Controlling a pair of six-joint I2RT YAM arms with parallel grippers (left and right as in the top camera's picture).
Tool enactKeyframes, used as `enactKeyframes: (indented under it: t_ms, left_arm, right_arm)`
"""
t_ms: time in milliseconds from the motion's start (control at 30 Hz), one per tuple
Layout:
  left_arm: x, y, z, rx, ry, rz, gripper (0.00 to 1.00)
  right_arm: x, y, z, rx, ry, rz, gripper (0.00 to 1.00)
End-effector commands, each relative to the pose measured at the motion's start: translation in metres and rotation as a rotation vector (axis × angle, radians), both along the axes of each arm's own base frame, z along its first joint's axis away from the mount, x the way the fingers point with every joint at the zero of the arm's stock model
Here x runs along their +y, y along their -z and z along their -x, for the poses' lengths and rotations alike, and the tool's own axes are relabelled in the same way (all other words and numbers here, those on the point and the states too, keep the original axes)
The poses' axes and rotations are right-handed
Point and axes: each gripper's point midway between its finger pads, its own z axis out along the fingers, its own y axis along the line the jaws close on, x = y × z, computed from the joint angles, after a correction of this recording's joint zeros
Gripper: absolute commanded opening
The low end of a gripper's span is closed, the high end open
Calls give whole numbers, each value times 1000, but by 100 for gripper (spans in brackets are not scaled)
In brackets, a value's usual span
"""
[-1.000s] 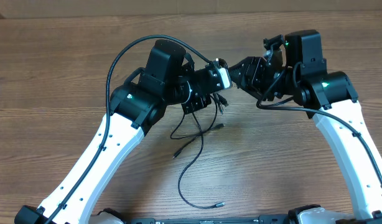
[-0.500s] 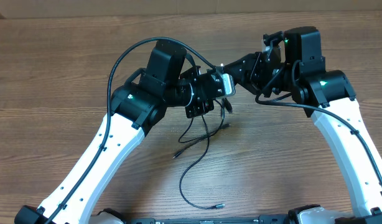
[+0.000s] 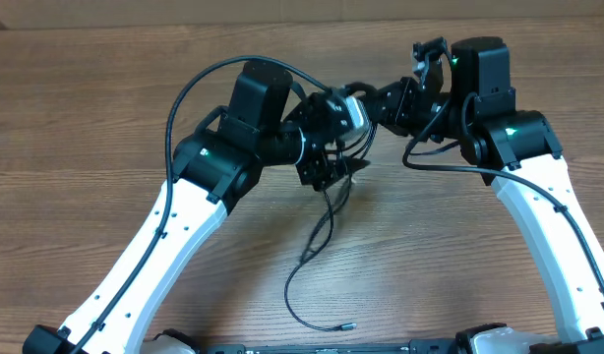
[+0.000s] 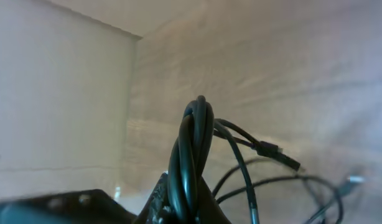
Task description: Untangle cables
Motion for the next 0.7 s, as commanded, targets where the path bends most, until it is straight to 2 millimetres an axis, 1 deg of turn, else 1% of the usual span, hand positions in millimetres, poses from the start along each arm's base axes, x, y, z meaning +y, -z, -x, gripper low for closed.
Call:
enactKeyframes:
  t_ms: [0, 67, 100, 133, 167, 200, 233, 300, 400, 467, 567, 667]
  left_arm:
    - [26, -22, -15, 246, -229, 143, 80]
    - [49, -20, -29, 375, -362, 197, 82]
    - [55, -19, -33, 407, -396, 210, 83]
    - [69, -16, -40, 499, -482, 248, 87]
    - [77, -16, -43, 560, -526, 279, 93]
    - [82, -18, -44, 616, -545, 313, 98]
    - [86, -21, -44, 657, -544, 343, 100]
    - [86, -30, -37, 704, -477, 387, 100]
    - [79, -37, -26, 750, -402, 410, 100]
    - [77, -37, -24, 819, -421, 429, 100]
    - [75, -37, -23, 921, -463, 457, 98]
    - [75, -38, -26, 942, -487, 473, 97]
  right_arm:
    - [3, -12, -8, -170, -71, 60, 4]
    - [3, -16, -11, -212, -81, 67, 4]
    - [4, -18, -12, -224, -83, 67, 4]
    - [4, -20, -13, -233, -82, 65, 4]
    - [4, -21, -14, -240, -82, 63, 4]
    - [5, -22, -14, -245, -83, 61, 4]
    - [6, -25, -14, -258, -91, 51, 4]
    - [11, -32, -13, -284, -117, 24, 4]
    - [22, -52, -8, -358, -193, -46, 4]
    - [24, -57, -7, -379, -207, -60, 4]
    - [25, -59, -8, -383, -206, -68, 4]
    - [29, -63, -3, -387, -238, -93, 4]
